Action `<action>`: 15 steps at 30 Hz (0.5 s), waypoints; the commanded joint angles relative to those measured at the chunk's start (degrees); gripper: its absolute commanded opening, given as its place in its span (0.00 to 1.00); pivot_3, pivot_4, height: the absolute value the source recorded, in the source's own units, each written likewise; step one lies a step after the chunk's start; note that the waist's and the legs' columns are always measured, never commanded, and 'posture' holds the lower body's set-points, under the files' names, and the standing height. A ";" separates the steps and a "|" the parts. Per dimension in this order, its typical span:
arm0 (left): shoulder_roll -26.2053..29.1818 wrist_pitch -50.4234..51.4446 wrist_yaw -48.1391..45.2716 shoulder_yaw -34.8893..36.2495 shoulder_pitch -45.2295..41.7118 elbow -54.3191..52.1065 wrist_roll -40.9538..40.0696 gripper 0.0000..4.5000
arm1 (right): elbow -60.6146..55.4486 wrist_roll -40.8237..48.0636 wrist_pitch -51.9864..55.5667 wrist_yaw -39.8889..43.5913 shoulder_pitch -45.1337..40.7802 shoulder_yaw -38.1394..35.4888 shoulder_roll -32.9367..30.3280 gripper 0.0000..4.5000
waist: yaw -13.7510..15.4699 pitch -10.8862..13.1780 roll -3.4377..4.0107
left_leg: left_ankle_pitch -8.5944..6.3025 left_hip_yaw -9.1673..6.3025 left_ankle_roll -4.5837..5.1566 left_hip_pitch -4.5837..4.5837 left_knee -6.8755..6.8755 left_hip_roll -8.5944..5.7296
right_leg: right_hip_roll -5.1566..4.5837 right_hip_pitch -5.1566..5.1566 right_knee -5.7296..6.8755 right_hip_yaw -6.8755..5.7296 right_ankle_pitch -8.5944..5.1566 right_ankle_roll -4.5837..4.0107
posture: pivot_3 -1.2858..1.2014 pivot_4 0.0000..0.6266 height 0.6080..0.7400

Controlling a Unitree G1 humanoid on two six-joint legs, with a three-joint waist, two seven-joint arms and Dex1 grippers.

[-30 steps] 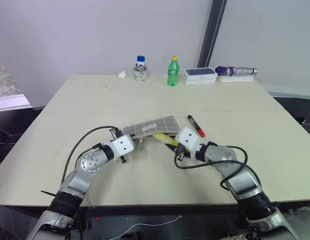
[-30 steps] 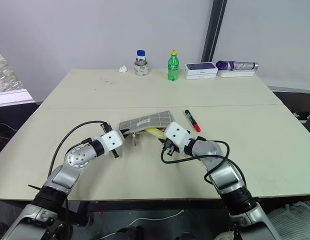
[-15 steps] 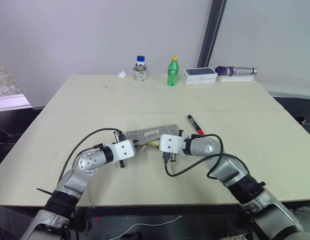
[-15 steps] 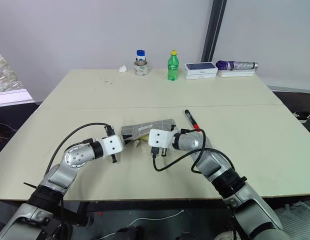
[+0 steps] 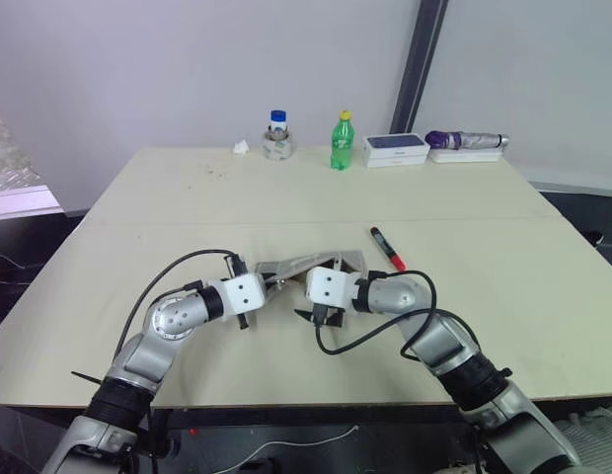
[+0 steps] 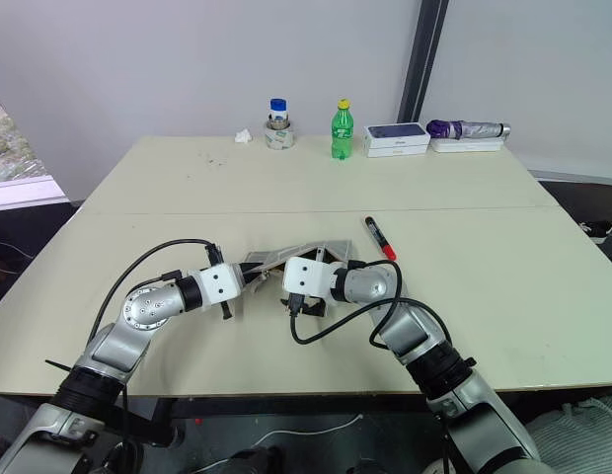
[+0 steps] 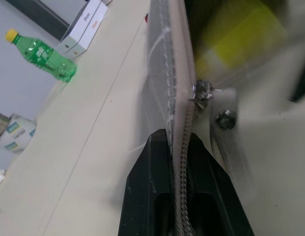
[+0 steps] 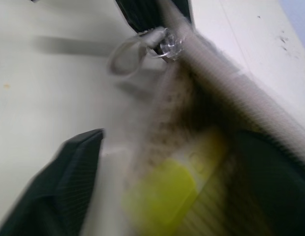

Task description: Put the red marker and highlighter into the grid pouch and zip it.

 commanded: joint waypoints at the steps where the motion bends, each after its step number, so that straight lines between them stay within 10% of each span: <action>1: 0.54 -1.54 0.23 0.89 0.07 -1.84 -1.25 0.00 | -7.78 4.43 3.68 3.05 2.57 -3.84 -2.15 0.99 | -0.03 0.00 0.00 | 0.00 0.00 0.00 0.00 0.00 0.00 | 0.00 0.00 0.00 0.00 0.00 0.00 | 0.52 0.24 1.00; 15: 2.76 -1.40 0.94 2.01 1.74 -1.55 -0.77 0.00 | -22.87 24.53 13.62 12.02 10.81 -17.36 -9.77 0.99 | 0.02 0.00 0.00 | 0.00 -0.01 0.01 0.00 0.01 0.07 | -0.01 0.04 -0.03 0.00 0.00 0.00 | 0.52 0.24 1.00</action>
